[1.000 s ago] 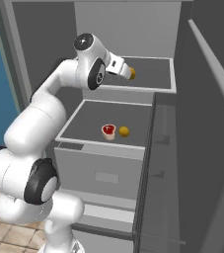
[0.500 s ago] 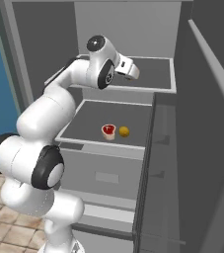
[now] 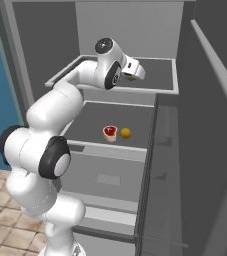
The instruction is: Place one lemon and one steak in each tupperware on the nearby counter, to pack two identical lunches.
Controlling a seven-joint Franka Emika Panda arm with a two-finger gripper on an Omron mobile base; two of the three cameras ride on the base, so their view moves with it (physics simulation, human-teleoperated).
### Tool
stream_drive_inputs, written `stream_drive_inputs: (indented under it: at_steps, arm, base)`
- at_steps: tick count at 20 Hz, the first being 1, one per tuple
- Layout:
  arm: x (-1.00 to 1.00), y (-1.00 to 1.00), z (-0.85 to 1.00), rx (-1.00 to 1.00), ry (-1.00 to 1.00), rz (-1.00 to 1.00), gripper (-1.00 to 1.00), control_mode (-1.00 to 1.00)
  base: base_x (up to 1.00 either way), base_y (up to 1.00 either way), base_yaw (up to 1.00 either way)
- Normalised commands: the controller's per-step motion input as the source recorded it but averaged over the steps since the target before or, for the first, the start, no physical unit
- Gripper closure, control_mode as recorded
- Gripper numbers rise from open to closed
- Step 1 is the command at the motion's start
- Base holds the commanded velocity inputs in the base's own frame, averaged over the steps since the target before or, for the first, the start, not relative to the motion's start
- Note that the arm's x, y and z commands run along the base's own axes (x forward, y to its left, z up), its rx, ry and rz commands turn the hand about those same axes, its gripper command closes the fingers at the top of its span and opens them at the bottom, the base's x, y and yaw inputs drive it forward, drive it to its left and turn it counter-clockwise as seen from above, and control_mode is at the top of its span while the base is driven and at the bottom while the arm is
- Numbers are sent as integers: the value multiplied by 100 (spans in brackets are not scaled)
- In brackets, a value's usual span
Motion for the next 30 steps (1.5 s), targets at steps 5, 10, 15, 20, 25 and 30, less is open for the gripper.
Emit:
stream_drive_inputs:
  at_steps: [5, 10, 15, 20, 25, 30]
  arm:
    - [30, -8, -8, 0, 0, 0, -100, -100]
    - [20, 0, -27, 0, 0, 0, -100, -100]
    - [23, 0, -27, 0, 0, 0, -100, -100]
    - [32, 0, -18, 0, 0, 0, -100, -100]
    - [22, 0, -35, 0, 0, 0, -100, -100]
    - [11, 0, -63, 0, 7, 0, 100, -100]
  base:
    - [0, 0, 0]
    - [0, 0, 0]
    - [0, 0, 0]
    - [0, 0, 0]
    - [0, 0, 0]
    - [0, 0, 0]
